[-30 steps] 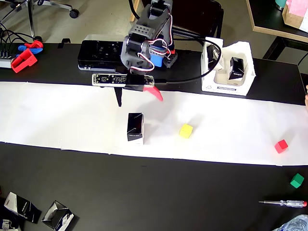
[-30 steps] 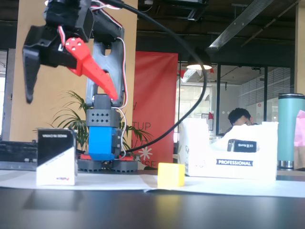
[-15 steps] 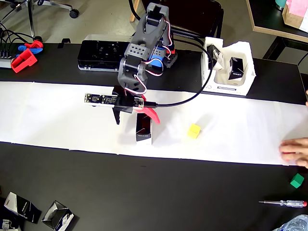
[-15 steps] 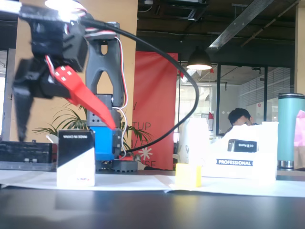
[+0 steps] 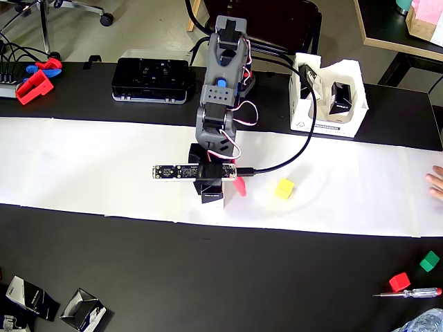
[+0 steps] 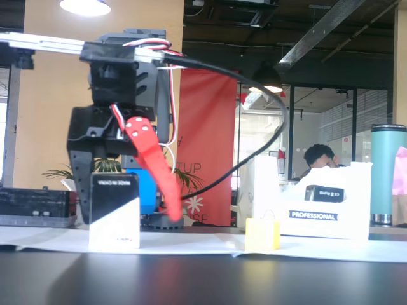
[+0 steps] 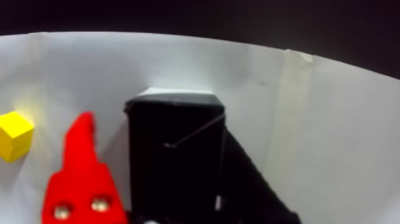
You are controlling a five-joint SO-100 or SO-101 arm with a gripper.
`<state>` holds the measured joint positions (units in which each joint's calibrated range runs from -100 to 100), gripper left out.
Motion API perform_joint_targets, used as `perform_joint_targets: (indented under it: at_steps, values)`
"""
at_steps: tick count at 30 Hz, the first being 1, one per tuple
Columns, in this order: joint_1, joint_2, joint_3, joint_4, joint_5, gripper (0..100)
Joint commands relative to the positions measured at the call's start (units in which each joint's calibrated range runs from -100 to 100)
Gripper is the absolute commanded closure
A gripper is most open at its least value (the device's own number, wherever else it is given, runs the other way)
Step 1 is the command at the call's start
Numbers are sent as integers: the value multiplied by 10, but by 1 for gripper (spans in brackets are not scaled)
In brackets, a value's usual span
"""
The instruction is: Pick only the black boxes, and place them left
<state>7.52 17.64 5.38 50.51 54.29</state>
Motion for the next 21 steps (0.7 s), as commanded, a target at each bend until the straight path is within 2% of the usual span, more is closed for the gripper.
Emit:
perform_joint_targets:
  at_steps: [1, 4, 7, 12, 21]
  values:
    - [-17, -23, -52, -14, -4, 88]
    - [-25, -23, -41, -14, -4, 94]
    - [-37, -27, -32, -1, -4, 94]
    - [-56, -96, -42, 127, -5, 94]
    - [-161, -251, -34, 241, -88, 94]
